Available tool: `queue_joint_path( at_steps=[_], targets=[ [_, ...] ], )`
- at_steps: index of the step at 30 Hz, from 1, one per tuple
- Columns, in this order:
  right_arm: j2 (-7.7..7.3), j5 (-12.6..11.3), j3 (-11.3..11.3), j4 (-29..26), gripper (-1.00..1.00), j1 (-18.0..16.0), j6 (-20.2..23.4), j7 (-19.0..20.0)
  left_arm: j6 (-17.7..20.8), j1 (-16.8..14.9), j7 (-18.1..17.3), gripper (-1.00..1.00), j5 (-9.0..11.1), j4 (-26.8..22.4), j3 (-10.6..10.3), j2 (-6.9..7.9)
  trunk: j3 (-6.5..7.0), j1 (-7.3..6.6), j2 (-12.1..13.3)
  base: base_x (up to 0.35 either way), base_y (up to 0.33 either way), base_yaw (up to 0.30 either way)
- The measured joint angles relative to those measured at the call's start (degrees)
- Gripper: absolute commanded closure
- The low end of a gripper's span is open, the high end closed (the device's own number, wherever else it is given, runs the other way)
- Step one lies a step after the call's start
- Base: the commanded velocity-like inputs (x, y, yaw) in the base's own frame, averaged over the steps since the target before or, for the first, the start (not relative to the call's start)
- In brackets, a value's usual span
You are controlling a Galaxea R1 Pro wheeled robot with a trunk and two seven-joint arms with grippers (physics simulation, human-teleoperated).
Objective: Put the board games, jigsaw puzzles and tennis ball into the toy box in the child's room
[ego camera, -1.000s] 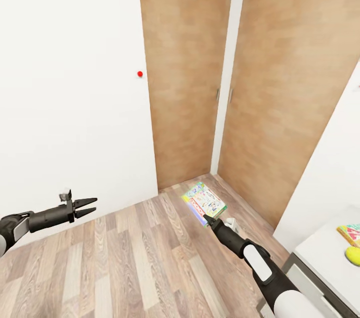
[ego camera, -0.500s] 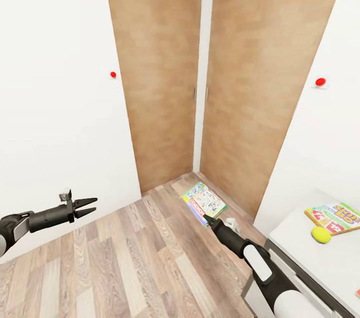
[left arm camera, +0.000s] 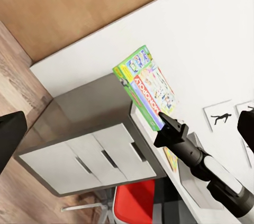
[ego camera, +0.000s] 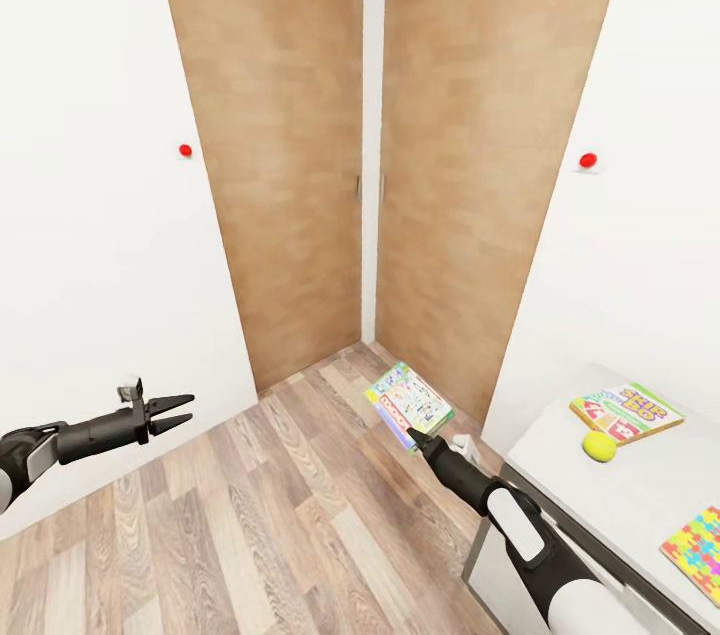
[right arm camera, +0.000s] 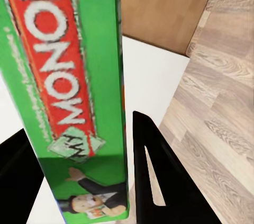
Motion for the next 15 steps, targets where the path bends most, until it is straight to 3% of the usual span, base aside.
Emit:
queue_joint_path(
  at_steps=[15],
  targets=[
    [0.00,0.0,0.0,0.0,1.00,0.0,-0.1,0.1,-0.1,0.0,0.0,-1.00,0.0,0.0,0.0,0.04,0.00,0.00,0.0,0.000,0.000,-0.002]
  ],
)
